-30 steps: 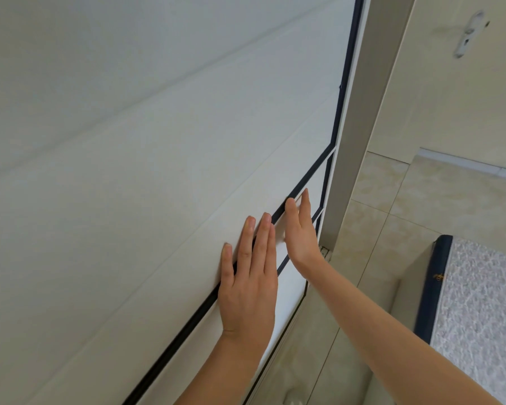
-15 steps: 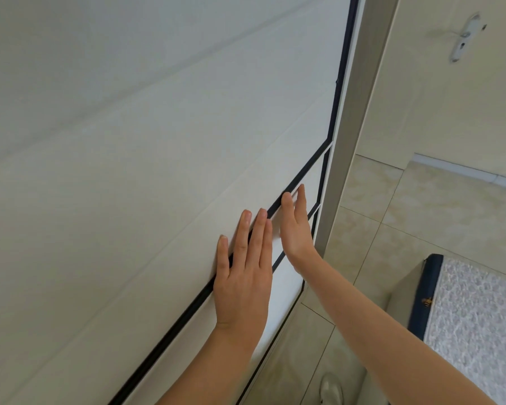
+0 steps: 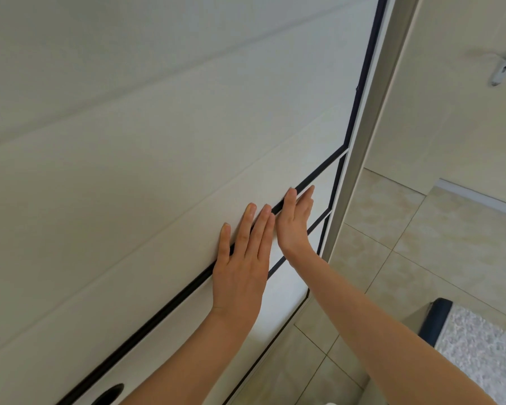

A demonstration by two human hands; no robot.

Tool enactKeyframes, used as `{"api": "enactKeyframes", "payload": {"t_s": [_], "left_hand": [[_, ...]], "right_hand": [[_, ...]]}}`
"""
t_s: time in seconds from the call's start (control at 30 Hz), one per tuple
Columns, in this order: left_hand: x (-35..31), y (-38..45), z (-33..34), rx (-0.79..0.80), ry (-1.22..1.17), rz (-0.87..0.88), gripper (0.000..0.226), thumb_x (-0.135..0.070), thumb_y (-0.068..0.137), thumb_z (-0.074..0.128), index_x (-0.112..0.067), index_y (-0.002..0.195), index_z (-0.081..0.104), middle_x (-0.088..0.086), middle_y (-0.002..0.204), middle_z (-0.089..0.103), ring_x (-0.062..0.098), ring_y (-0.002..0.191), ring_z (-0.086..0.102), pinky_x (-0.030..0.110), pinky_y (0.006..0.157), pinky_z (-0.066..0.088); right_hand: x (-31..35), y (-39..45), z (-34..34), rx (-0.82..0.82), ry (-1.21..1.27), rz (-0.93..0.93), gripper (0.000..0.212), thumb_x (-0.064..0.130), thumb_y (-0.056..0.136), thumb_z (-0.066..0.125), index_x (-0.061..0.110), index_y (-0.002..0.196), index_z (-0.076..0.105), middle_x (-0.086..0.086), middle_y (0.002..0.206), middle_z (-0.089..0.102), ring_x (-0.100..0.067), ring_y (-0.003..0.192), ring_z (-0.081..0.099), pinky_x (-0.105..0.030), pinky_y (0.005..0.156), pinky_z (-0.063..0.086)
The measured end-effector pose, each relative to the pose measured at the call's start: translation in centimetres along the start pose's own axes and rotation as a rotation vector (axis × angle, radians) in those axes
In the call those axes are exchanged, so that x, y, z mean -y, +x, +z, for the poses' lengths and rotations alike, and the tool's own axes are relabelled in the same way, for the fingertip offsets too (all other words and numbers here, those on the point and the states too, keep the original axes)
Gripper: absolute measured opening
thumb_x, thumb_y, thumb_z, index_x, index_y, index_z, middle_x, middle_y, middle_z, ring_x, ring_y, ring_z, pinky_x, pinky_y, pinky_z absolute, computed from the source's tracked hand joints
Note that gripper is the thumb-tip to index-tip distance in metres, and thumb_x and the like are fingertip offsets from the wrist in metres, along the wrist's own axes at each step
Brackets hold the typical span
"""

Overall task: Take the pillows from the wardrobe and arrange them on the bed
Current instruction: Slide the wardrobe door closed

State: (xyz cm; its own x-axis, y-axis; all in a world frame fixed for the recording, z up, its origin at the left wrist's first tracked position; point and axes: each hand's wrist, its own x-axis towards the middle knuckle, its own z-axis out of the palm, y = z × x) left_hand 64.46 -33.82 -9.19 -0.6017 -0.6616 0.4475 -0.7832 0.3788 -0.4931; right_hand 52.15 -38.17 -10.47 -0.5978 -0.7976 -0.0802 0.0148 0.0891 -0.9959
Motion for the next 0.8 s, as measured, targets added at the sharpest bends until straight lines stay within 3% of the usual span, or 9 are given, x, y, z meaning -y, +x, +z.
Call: {"api": "enactKeyframes", "payload": {"t_s": [0.07,0.13,0.3,0.8], "left_hand": [[-0.8,0.9,0.4,-0.054,0.014,-0.005,0.074,-0.013,0.090,0.029,-0.007,0.158,-0.001,0.010,0.167,-0.006,0.028,0.152,-0.008,0.055,0.117,-0.019],[-1.5,1.6,0.8,-0.056,0.024,0.002,0.071,-0.011,0.090,0.019,-0.005,0.158,-0.001,0.013,0.166,-0.009,0.027,0.153,-0.006,0.055,0.117,-0.018],[-2.9,3.4,1.7,-0.063,0.008,0.015,0.074,-0.014,0.087,0.019,-0.005,0.158,-0.002,0.015,0.166,-0.013,0.031,0.152,-0.013,0.057,0.117,-0.018],[-4.9,5.9,1.9,-0.098,-0.002,0.001,0.072,-0.015,0.089,0.018,-0.005,0.158,-0.001,0.013,0.166,-0.009,0.029,0.153,-0.007,0.058,0.117,-0.016]], "right_hand": [[0.1,0.9,-0.7,0.003,0.009,0.005,0.069,0.059,0.098,0.015,0.026,0.151,-0.015,0.009,0.161,-0.017,-0.008,0.144,-0.022,-0.025,0.106,-0.010],[0.1,1.7,-1.2,0.003,0.013,0.007,0.070,0.059,0.097,0.016,0.027,0.151,-0.015,0.010,0.161,-0.016,-0.006,0.144,-0.021,-0.025,0.106,-0.009],[0.1,3.8,-2.4,-0.012,-0.002,0.006,0.069,0.060,0.097,0.016,0.028,0.151,-0.013,0.011,0.161,-0.014,-0.006,0.144,-0.019,-0.025,0.106,-0.008],[-0.2,6.9,-3.8,-0.050,-0.030,-0.017,0.069,0.058,0.098,0.016,0.026,0.152,-0.010,0.008,0.162,-0.011,-0.009,0.146,-0.016,-0.027,0.108,-0.006]]}}
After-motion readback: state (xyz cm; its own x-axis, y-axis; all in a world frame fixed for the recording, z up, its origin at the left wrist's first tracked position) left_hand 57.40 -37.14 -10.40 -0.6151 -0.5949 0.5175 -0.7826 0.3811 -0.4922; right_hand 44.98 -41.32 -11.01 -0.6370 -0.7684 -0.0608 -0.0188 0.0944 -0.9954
